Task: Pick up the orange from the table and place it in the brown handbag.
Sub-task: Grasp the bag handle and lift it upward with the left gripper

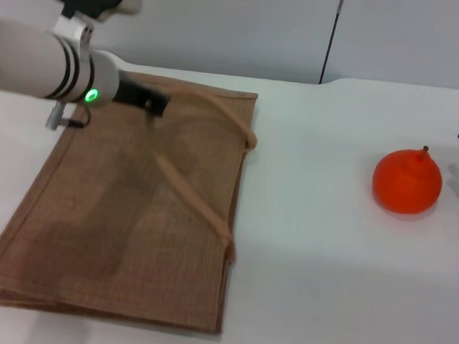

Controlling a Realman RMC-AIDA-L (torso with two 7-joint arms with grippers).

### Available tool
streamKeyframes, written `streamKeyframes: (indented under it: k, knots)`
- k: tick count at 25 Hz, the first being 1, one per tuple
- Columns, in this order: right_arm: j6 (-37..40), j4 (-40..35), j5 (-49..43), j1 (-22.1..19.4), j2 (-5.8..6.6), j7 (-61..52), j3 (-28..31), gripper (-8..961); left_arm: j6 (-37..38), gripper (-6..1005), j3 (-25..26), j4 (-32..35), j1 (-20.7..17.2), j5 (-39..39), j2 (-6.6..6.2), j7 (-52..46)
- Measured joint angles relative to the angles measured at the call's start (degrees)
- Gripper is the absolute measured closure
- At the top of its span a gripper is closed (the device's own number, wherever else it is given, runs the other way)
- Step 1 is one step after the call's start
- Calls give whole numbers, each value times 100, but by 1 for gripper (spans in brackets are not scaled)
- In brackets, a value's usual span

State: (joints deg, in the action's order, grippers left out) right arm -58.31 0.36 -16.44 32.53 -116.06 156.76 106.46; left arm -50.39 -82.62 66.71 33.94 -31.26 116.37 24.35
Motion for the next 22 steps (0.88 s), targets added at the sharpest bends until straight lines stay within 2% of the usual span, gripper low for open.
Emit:
streamKeyframes:
  k: [6, 11, 17, 22]
  knots:
    - [220, 33, 5, 11, 8, 0, -59, 71, 30, 864, -151, 1889, -760, -88, -3, 138]
    - [378, 57, 8, 16, 15, 17, -65, 70, -2, 864, -90, 3067, -1290, -410, -18, 416]
    - [382, 65, -6, 65, 38, -22, -274, 69, -270, 863, -41, 4107, -1571, -563, -21, 575]
    - [376, 86, -9, 79, 72, -412, -361, 68, -453, 863, -33, 4525, -1650, -717, -20, 678]
